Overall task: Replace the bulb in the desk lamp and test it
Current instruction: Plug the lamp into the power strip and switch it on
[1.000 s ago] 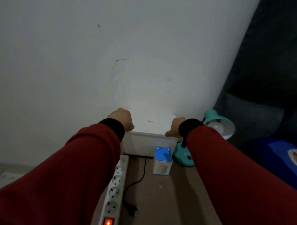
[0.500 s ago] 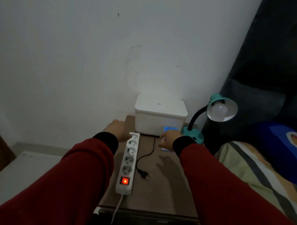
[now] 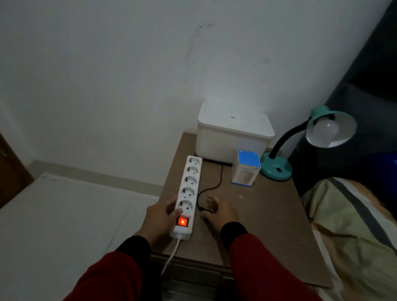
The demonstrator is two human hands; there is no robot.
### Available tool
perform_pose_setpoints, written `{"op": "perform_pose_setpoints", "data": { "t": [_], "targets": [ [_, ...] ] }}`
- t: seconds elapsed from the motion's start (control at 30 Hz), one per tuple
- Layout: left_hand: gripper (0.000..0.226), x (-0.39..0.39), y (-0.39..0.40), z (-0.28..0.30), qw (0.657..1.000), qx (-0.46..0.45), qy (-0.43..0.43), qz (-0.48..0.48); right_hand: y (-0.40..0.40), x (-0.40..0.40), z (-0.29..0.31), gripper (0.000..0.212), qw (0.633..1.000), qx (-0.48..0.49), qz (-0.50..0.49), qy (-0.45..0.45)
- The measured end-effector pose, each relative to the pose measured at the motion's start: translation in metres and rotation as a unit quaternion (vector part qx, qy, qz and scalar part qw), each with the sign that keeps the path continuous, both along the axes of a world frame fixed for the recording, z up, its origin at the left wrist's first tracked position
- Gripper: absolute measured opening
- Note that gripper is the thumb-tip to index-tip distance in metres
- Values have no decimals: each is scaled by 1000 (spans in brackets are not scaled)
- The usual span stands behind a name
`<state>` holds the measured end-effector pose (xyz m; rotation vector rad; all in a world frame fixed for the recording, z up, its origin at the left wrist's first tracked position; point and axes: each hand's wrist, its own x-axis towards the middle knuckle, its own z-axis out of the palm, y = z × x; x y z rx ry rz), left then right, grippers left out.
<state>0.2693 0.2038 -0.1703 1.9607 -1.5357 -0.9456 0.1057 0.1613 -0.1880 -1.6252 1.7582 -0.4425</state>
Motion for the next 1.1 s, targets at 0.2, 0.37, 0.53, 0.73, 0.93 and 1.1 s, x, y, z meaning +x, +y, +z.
{"op": "perform_pose_setpoints", "data": {
  "t": [0.2, 0.37, 0.53, 0.73, 0.93, 1.1],
  "targets": [
    [49, 2, -1, -4, 998, 3, 56, 1, -4, 7, -12, 55, 998, -35, -8, 43],
    [51, 3, -5, 1, 999, 12, 52, -12, -12, 14, 1, 47, 991, -48, -87, -92],
    [47, 6, -15, 10, 997, 0, 81, -12, -24, 24, 25, 47, 956, -79, -125, -255],
    [51, 7, -25, 5, 996, 7, 93, -14, -38, 41, 32, 58, 937, -72, -87, -331],
    [48, 10, -27, -5, 994, 0, 110, -10, -47, 49, 24, 65, 941, -63, -36, -331],
    [48, 13, -30, -9, 992, 3, 126, -9, -48, 53, 18, 58, 958, -106, -1, -266]
  ]
}}
